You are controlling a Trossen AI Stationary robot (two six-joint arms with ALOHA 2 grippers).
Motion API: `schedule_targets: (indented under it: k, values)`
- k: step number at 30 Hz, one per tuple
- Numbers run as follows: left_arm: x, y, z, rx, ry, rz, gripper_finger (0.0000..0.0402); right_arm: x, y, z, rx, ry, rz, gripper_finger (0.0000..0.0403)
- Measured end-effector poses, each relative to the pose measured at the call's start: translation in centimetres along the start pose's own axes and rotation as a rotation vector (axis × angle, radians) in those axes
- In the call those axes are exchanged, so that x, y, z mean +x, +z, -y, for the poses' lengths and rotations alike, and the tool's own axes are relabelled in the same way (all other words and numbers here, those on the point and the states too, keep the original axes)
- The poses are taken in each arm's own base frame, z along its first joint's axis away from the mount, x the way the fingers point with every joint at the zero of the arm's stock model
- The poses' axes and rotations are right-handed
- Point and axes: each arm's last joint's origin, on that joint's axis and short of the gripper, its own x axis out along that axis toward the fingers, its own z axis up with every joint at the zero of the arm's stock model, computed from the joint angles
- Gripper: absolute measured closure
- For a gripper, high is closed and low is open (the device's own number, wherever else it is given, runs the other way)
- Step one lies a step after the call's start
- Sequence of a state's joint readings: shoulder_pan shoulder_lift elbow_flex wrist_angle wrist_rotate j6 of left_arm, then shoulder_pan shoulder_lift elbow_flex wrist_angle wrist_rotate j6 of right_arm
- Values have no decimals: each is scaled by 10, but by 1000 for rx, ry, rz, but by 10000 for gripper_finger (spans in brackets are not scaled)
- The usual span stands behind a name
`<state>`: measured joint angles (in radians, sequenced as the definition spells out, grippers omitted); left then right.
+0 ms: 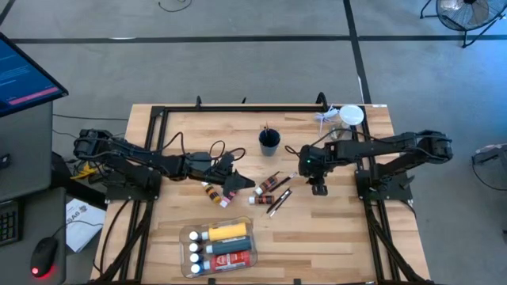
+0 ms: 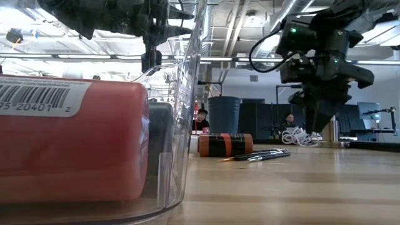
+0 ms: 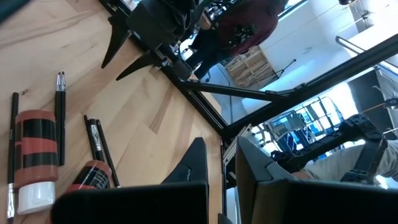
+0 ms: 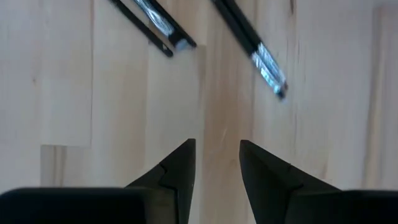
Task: Pick & Place Paint Supplies
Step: Put the paint brush into the blue cup
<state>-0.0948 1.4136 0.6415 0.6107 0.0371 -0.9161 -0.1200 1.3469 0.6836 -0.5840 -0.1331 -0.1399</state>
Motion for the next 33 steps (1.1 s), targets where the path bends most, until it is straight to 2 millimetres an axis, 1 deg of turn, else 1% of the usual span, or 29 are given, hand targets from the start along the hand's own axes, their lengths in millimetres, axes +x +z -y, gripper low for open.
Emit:
schedule_targets:
  k: [4, 7, 9, 12, 15, 20, 24, 33]
  values:
    - [0, 0, 0, 0, 0, 0, 400, 0, 13, 3, -97, -6, 14, 285]
    - [0, 0, 0, 0, 0, 0, 400, 3, 22, 11, -110, -14, 16, 285]
    - [0, 0, 0, -1, -1, 1, 400, 9, 26, 17, -107, -15, -5, 285]
    - [0, -1, 1, -3, -3, -4, 400, 15, 26, 27, -73, 9, -19, 285]
    - [0, -4, 3, -2, -10, -12, 400, 15, 23, 36, -49, 54, 2, 285]
    - [0, -5, 4, -3, -15, -18, 400, 12, 20, 47, -26, 42, 28, 285]
    - [0, -5, 4, -4, -13, -16, 400, 12, 21, 50, -33, 33, 47, 285]
    - [0, -4, 3, -5, -8, -9, 400, 14, 24, 46, -86, 34, 59, 285]
